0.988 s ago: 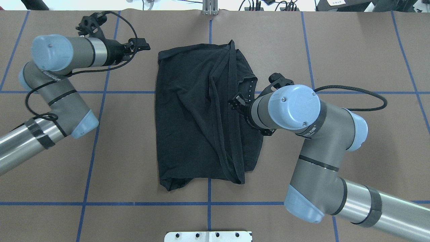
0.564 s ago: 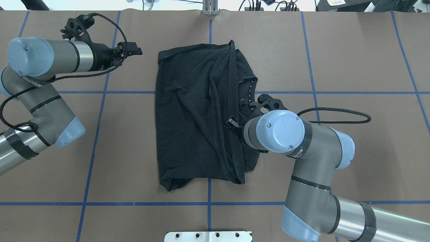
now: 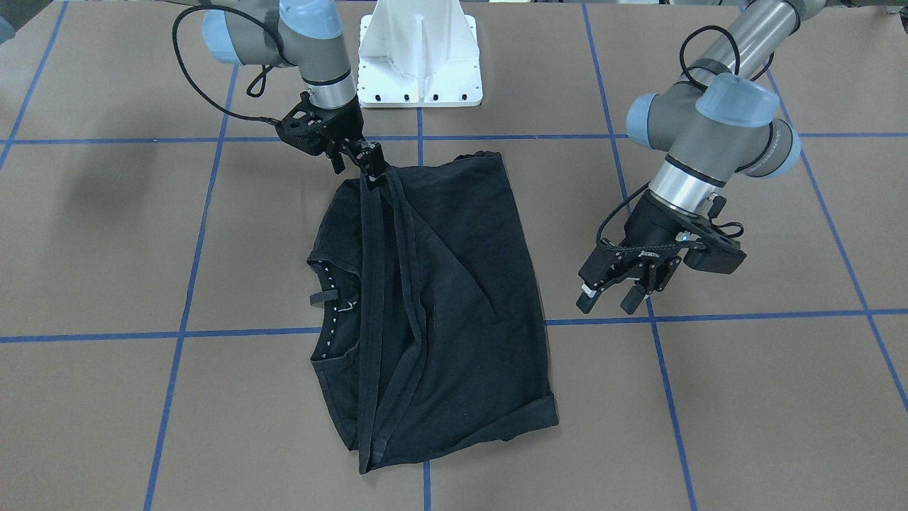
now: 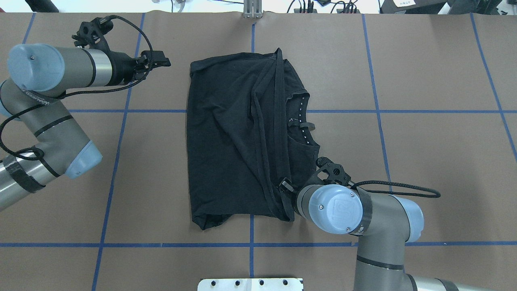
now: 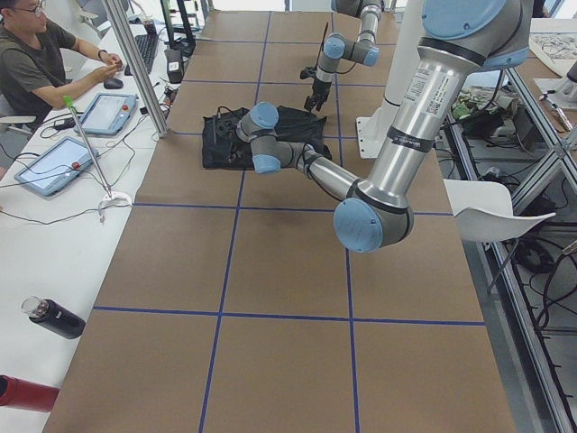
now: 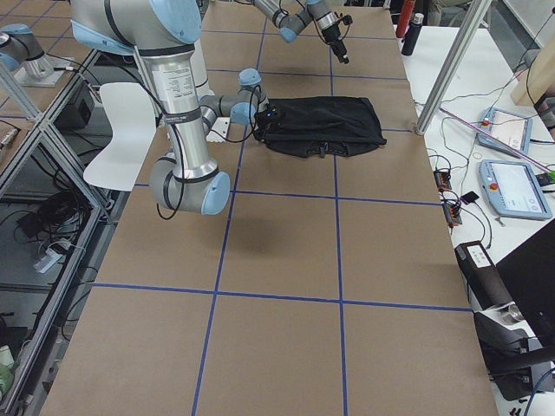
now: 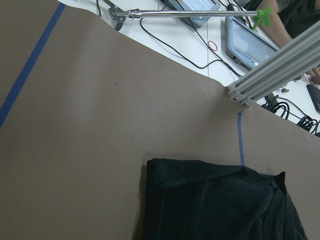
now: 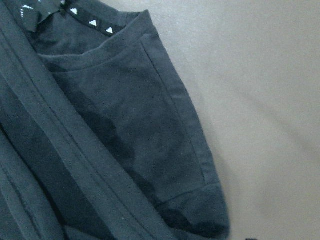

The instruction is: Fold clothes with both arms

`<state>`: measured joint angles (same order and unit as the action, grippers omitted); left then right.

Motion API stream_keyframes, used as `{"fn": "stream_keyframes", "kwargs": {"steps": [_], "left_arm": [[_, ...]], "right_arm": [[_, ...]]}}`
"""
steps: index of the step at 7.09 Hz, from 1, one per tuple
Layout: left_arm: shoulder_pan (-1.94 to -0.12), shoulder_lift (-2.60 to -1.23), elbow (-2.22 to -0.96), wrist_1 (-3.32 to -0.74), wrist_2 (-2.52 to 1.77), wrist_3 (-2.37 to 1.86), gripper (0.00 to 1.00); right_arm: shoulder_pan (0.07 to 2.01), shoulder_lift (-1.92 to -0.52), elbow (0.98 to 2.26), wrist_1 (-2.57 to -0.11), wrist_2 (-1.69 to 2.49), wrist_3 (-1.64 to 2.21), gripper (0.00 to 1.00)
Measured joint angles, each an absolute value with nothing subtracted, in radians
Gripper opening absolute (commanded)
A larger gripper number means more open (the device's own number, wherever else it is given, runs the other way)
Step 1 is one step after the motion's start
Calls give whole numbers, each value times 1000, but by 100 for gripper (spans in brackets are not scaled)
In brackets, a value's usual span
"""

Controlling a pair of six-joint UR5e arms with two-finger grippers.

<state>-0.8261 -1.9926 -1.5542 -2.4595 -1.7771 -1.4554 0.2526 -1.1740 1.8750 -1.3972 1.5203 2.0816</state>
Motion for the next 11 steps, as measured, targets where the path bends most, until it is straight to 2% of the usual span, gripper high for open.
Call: {"fn": "stream_keyframes", "kwargs": {"steps": [3,4,8,11], "left_arm": [[-827,-1992,-1556,-2458,-1776,-1457,100],[-828,-1990,-1557,-2457,-1774,-1458,100],[-829,-1987,-1558,-2458,-1770,-1459,100],[-830,-1986,-1559,-2458,-1770,-1458,100]], "right_arm": [[212,-1177,1865,-1396,1486,2127,89],[211,-1177,1863,-1396,1483,2128,85],[229,-1179,1851,-1397,1478,2118,84],[228,-1179,1848,-1397,1477,2122,77]]}}
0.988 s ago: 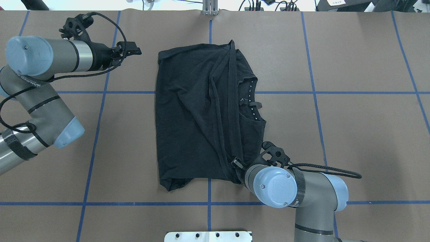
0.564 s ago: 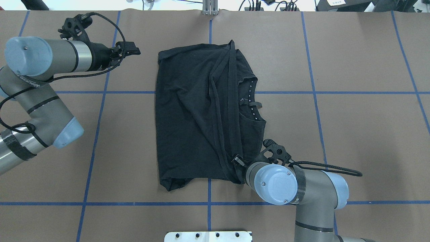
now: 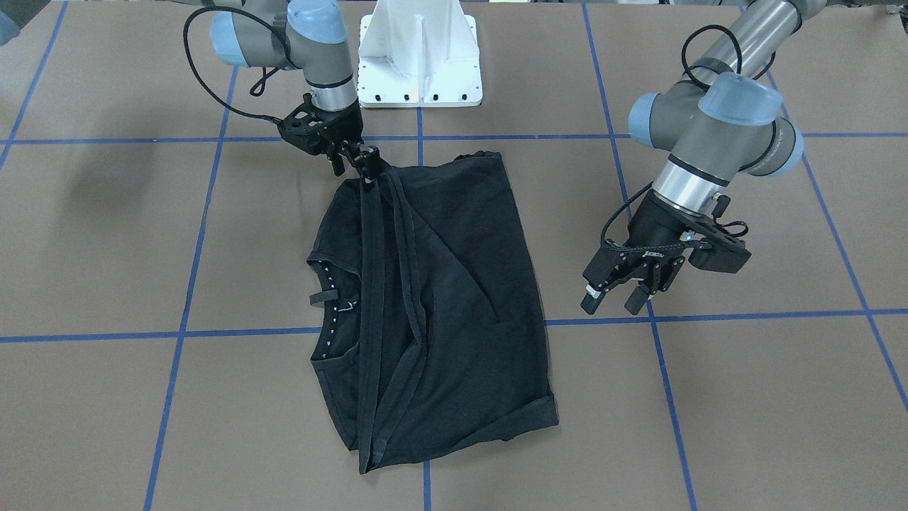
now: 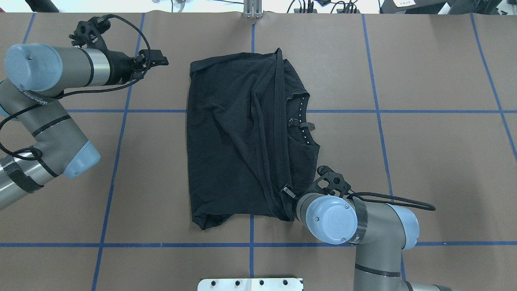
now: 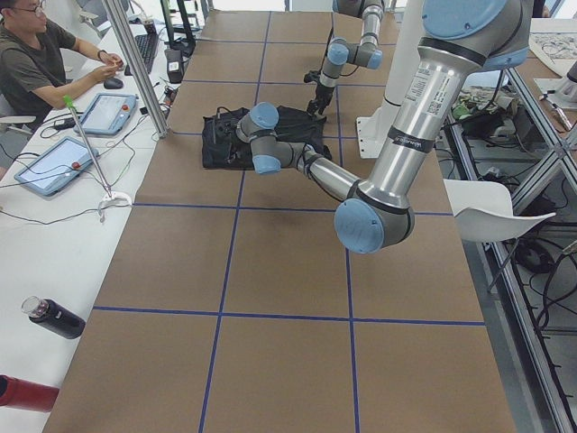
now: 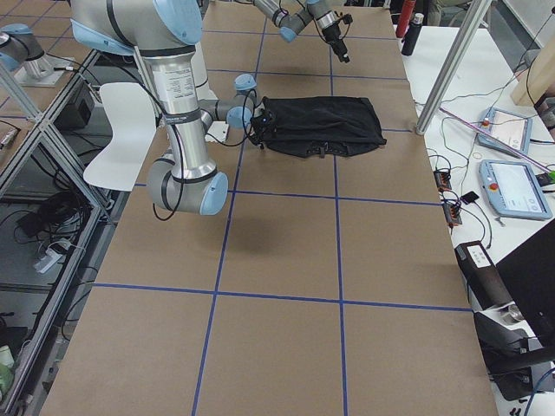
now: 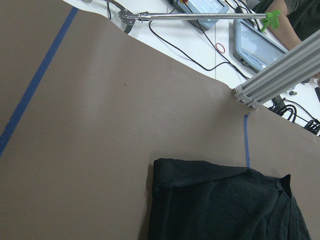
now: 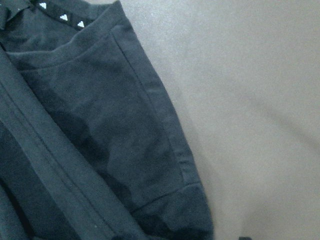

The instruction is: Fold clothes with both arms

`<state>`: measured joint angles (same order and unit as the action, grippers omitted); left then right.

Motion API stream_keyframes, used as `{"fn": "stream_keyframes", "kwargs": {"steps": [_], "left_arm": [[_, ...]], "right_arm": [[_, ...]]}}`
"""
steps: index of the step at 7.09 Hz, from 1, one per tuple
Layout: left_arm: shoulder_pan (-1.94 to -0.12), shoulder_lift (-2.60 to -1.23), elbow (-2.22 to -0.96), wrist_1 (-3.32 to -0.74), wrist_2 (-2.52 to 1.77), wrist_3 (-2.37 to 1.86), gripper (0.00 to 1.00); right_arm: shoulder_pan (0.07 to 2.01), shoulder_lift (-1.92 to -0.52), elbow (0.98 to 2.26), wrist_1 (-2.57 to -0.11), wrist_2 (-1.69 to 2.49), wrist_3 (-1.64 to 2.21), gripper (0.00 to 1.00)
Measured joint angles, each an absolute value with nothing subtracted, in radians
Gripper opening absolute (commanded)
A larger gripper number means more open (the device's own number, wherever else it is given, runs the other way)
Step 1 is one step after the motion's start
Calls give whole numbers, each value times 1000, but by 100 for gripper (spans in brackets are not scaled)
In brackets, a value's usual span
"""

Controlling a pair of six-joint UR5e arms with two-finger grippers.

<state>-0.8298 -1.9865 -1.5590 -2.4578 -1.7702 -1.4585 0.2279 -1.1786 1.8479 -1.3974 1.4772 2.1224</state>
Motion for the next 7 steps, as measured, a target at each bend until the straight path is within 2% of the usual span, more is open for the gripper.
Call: {"fn": "stream_keyframes", "kwargs": {"steps": [1,2,3,4,7], "left_arm": [[-830,-1987,-1560,-2458,-1770,-1458,100],[-830,-1986,-1562,-2458,-1770,-1458,100],[-831,-1984,-1564,-2458,-1770,-1459,100],[-831,-1982,-1565,-2457,-1770,-1459,100],[-831,-1980,-1566,-2457,-1770,-1459,100]], "right_arm": [[227,-1178,1845,-1397,1476,2123,70],[227,-1176,1842,-1398,1475,2124,52],[227,-1174,1841,-1398,1475,2125,17],[228,-1172,1841,-1397,1474,2126,0],[231,-1170,1844,-1397,1475,2128,0]]}}
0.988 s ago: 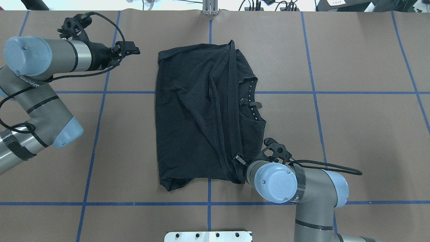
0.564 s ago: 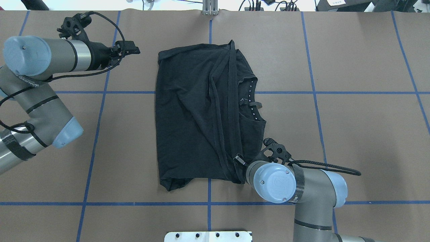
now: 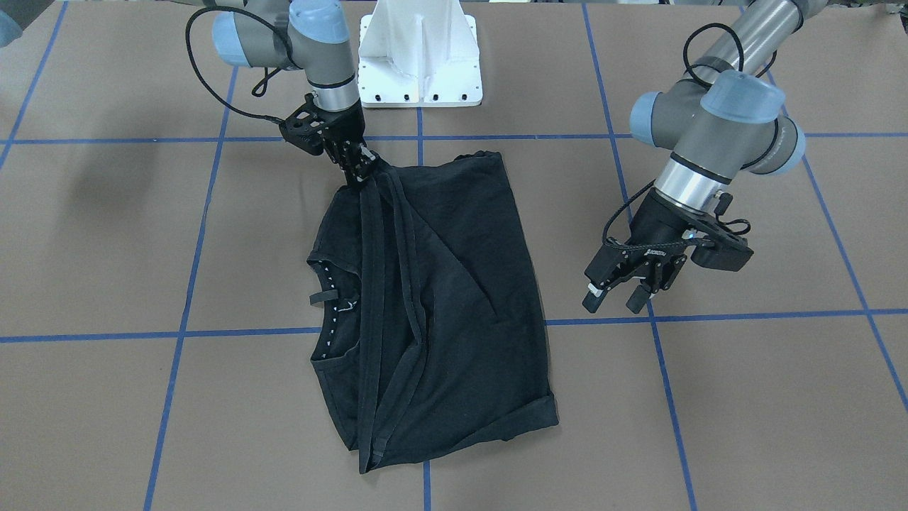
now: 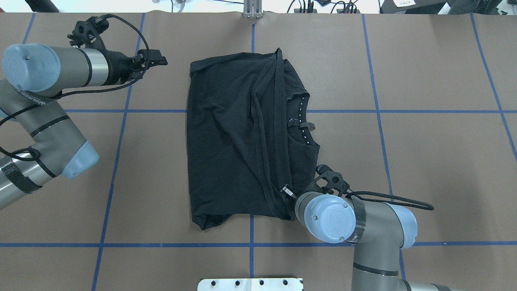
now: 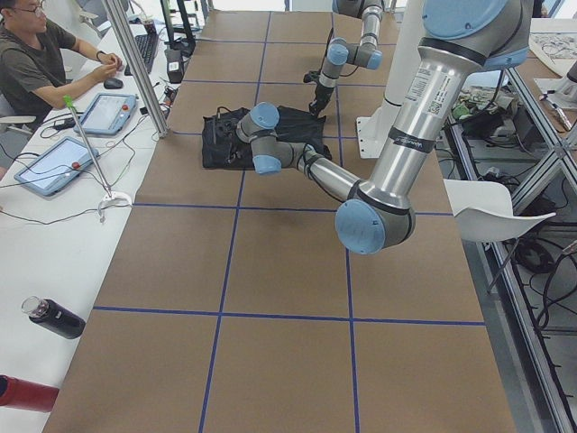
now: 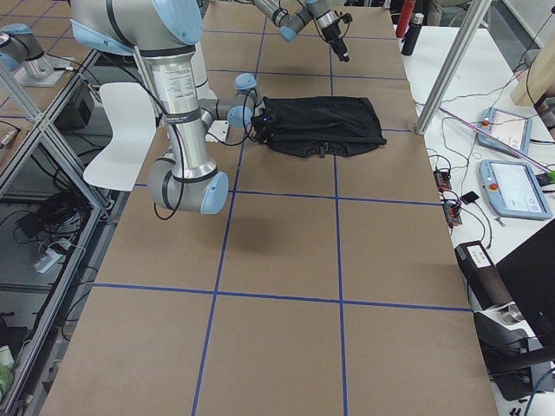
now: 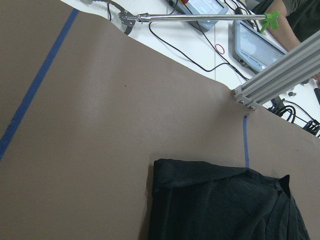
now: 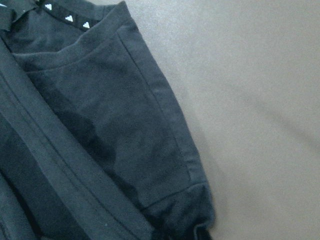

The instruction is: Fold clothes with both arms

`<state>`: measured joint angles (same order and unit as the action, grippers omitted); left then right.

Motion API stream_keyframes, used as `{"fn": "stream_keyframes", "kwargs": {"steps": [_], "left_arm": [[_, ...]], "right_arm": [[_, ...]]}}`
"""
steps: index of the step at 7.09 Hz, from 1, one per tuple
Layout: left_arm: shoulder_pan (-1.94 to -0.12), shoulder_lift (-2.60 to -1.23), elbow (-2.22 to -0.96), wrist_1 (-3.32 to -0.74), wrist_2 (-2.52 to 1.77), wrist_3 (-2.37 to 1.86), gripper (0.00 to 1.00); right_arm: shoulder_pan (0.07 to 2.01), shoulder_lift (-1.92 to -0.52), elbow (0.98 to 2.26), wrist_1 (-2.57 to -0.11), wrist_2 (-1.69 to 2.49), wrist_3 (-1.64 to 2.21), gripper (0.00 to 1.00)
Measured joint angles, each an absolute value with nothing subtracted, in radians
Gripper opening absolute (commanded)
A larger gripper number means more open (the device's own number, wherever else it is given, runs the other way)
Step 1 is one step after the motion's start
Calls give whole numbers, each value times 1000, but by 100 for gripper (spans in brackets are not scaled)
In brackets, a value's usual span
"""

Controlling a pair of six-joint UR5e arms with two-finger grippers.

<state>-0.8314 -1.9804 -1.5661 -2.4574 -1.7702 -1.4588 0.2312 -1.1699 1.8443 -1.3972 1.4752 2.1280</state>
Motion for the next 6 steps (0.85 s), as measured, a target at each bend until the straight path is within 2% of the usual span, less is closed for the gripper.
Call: {"fn": "stream_keyframes", "kwargs": {"steps": [3,6], "left_arm": [[-831,-1980,-1566,-2457,-1769,-1459,100],[-823,-1970,-1590,-2459,-1763,-1563,100]], "right_arm": [[235,-1168,1854,-1397,1476,2129,0],[243,-1213,1934,-1404,1485,2126,0]]}}
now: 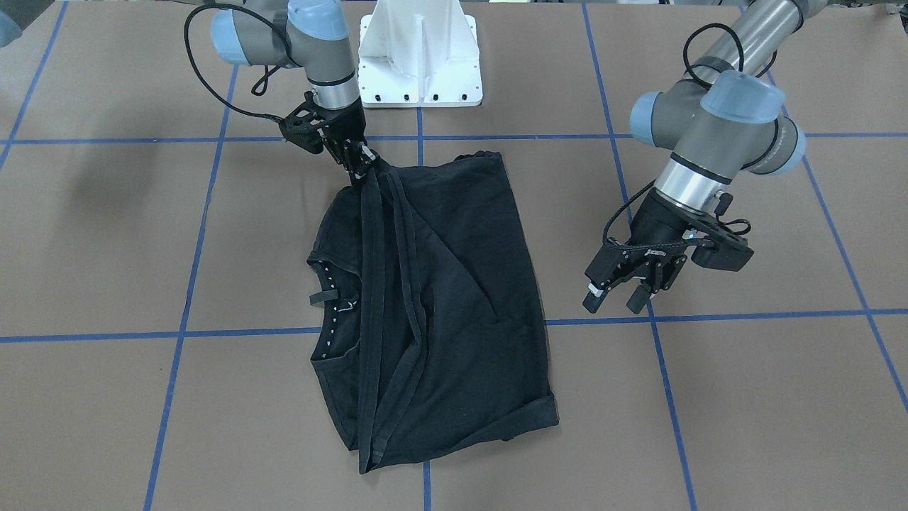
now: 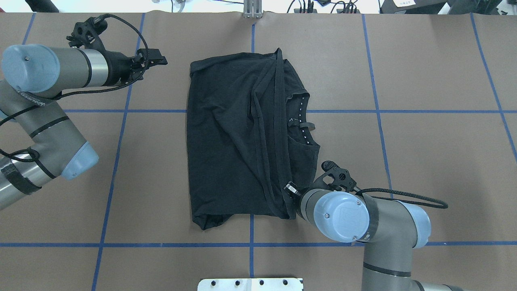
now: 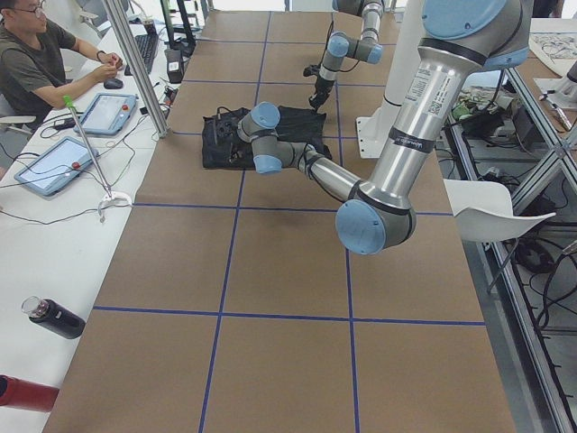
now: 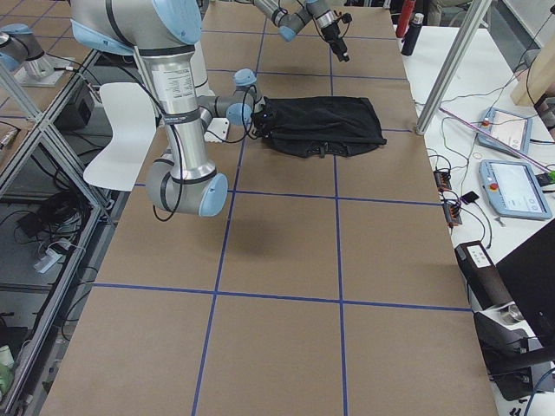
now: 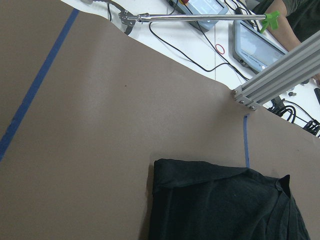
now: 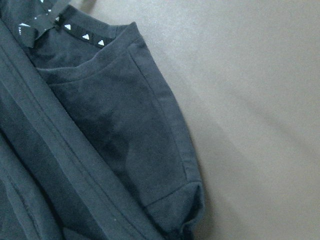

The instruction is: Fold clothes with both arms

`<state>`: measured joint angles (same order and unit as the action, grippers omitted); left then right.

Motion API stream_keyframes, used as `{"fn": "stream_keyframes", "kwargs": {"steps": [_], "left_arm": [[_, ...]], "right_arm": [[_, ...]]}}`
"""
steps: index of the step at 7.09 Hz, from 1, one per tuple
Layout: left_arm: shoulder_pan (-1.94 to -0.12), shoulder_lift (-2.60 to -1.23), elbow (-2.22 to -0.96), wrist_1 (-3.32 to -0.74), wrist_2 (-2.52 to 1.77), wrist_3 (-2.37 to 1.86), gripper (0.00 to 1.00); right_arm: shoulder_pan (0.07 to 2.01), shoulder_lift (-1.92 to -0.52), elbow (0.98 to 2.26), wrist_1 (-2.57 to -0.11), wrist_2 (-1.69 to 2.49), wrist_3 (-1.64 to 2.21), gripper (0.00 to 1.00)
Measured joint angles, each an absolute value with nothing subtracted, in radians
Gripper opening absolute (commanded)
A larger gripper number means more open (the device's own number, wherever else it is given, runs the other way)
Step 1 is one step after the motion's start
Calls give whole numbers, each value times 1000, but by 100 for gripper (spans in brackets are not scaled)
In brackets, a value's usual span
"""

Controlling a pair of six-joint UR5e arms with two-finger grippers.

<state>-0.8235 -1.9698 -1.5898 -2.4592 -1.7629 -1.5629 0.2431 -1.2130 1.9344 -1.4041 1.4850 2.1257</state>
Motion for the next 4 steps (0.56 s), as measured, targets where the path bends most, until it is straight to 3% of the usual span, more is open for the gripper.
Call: {"fn": "stream_keyframes", "kwargs": {"steps": [2,4], "left_arm": [[-745,-1910,-1702,-2458,-1704,-1817,100],[-556,-1754,-1899,-2426,-1586,-2021,100]], "right_arm": [[244,-1240,1974,-1406,1488,2125,0],[244,-1264,2003,-1406,1488,2125,0]]}}
